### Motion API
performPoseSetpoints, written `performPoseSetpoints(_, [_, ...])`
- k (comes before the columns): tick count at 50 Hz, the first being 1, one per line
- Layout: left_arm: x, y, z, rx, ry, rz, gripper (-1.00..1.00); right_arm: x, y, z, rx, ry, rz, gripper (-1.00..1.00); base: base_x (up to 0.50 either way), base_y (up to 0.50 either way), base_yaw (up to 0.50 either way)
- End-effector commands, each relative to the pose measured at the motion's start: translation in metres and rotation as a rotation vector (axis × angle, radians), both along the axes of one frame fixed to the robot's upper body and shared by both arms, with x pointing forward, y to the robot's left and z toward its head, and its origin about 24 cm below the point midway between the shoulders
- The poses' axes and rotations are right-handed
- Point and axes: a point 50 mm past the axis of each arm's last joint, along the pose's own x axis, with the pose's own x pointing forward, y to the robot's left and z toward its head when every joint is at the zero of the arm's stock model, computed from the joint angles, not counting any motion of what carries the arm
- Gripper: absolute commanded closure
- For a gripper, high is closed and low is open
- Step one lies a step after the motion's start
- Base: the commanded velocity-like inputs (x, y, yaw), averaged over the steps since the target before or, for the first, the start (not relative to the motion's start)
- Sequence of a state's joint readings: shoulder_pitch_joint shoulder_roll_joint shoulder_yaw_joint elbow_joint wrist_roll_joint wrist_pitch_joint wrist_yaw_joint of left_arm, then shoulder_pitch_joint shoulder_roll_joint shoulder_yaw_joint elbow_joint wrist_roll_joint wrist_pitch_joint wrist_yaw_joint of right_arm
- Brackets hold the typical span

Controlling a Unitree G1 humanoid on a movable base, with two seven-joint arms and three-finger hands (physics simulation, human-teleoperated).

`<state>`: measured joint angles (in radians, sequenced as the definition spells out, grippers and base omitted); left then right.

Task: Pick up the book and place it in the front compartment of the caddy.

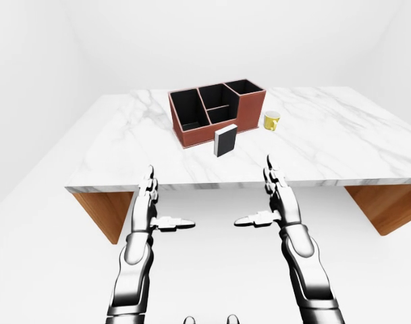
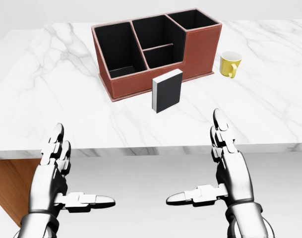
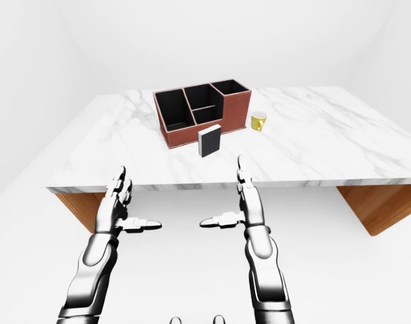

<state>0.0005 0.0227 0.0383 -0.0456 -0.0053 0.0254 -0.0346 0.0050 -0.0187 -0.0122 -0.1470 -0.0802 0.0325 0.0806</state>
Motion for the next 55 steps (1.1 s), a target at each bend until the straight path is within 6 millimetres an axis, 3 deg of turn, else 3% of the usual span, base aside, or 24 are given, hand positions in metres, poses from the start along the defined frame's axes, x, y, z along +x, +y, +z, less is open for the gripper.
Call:
performPoseSetpoints(1, [0.005,-0.003,0.002,0.006,-0.002,-0.009,-1.0,0.009,-0.006,0.006,-0.052,0.007,-0.077,-1.0,0.0,0.0,0.0])
performPoseSetpoints(14, [0.014,-0.004,0.011,0.038,-0.015,-0.017,-1.0,0.005,-0.003,0.036,0.046,-0.12,-0.027,-1.0,0.0,0.0,0.0])
performPoseSetpoints(19, [0.024,-0.004,0.018,0.063,-0.026,-0.018,-1.0,0.008,-0.009,0.041,-0.085,-0.142,-0.088,-1.0,0.0,0.0,0.0])
performPoseSetpoints(24, [0.03,-0.007,0.038,0.057,-0.1,-0.073,-1.0,-0.002,-0.002,0.062,-0.117,-0.226,0.049,-1.0,0.0,0.0,0.0])
performPoseSetpoints(31, [0.038,-0.006,0.071,0.118,-0.223,-0.094,-1.0,-0.003,-0.004,0.099,-0.149,-0.379,0.078,-1.0,0.0,0.0,0.0])
performPoseSetpoints(35, [0.042,-0.007,0.079,0.161,-0.249,-0.096,-1.0,-0.006,0.002,0.111,-0.214,-0.427,0.125,-1.0,0.0,0.0,0.0])
performPoseSetpoints(55, [0.038,-0.012,0.089,0.189,-0.296,-0.114,-1.0,-0.008,0.01,0.125,-0.368,-0.476,0.178,-1.0,0.12,0.0,0.0])
